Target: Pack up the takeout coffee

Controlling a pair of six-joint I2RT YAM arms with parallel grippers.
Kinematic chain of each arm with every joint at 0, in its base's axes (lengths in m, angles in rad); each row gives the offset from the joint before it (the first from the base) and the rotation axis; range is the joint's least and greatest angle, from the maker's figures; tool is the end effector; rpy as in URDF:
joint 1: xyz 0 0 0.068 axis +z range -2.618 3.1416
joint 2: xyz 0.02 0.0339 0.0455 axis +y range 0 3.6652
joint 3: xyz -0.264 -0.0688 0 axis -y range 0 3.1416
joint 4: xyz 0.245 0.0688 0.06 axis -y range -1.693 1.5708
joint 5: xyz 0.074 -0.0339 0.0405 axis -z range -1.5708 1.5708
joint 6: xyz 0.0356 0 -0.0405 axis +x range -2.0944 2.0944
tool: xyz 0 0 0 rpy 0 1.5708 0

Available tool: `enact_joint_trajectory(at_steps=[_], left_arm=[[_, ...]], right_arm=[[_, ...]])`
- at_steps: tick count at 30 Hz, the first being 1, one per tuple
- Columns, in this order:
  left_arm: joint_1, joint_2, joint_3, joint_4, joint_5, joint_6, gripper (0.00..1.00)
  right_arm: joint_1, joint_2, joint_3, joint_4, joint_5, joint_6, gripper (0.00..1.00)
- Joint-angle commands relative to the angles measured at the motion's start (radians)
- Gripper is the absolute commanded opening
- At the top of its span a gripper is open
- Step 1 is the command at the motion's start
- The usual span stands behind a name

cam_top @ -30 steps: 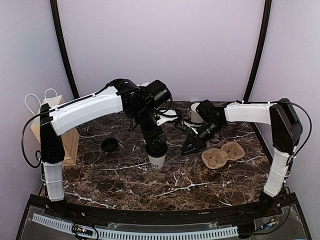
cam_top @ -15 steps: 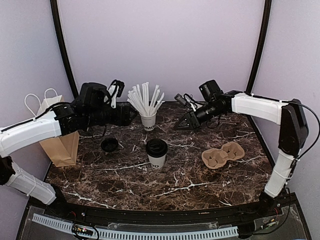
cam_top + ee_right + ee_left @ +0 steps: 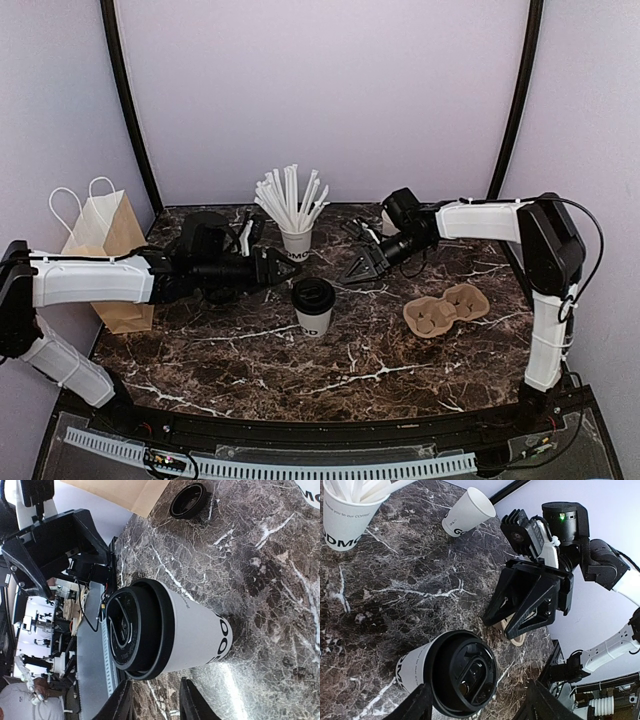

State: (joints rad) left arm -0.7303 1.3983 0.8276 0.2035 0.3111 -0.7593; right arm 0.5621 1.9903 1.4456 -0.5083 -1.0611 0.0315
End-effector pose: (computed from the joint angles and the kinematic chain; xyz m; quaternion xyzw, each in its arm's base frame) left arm 0.2266 -0.2176 0.2530 0.0759 0.8156 -0.4730 0.3246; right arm 0.3332 0.2466 0.1996 -0.3436 0.7706 0.5323 0.0681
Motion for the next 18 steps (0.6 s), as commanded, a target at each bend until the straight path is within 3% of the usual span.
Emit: enact_joint_trajectory(at_steps=[1,18], left_arm=[[0.002,0.052,0.017,0.069,0.067,-0.054,0.67],[0.002,0.147,0.064,0.002,0.070,-0.031,0.61]], right_arm=[[0.005,0.025,0.036,0.015,-0.066,0.029,0.35],[0.022,0.098,0.083,-0.007,-0.128,0.027,0.36]])
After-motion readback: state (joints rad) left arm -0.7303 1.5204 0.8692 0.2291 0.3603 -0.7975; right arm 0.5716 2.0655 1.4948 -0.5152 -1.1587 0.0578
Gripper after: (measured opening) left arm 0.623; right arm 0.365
